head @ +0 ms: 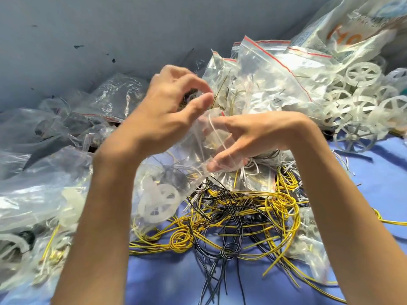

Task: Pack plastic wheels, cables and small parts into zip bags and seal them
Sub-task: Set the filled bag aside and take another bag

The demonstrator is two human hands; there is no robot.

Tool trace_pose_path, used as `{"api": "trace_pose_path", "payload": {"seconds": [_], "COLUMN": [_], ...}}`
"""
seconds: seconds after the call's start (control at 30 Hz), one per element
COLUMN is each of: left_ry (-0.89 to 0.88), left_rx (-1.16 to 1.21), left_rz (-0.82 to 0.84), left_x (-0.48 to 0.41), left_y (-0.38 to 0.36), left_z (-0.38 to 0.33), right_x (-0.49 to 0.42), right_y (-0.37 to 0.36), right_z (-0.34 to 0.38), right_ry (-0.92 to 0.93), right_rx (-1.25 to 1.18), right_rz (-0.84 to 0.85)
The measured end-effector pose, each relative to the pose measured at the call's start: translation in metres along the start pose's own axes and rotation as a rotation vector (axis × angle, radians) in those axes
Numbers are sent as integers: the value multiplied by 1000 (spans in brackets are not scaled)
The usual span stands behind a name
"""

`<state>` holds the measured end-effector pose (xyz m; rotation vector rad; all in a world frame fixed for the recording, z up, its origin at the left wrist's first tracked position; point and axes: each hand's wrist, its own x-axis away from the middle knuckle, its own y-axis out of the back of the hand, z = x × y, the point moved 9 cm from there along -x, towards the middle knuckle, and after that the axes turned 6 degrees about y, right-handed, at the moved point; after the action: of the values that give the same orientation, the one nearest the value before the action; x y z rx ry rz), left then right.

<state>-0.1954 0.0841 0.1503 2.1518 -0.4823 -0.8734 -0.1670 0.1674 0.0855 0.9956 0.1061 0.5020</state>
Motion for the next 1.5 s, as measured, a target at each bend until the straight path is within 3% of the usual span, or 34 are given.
{"api": "trace_pose_path", "payload": {"seconds": [0.1,0.23,0.4,0.6,0.77,1.1,1.5], "left_ry": [-20,112,205,284,282,248,238], "left_rx": [-117,-256,-415,-407,-397,-410,-367], "left_rz": [102,241,427,439,476,561,533], "left_x": [-2,-2,8,11,14,17,19], "left_y": [-31,-51,-56,-49,-52,-55,-49], "left_z": [-18,-1,19,27,24,30,30], "right_x": [0,12,59,112,114,114,111], "right_y": [-1,7,43,61,34,28,21], "right_z": [2,-13,-62,-142,-186,-190,-188], "right_ry": [-1,-62,-261,-579,-721,-747,-707], "right_rx": [33,36,-24,-180,-237,-265,-284], "right_rz": [9,22,-103,-264,-195,-164,-152]}}
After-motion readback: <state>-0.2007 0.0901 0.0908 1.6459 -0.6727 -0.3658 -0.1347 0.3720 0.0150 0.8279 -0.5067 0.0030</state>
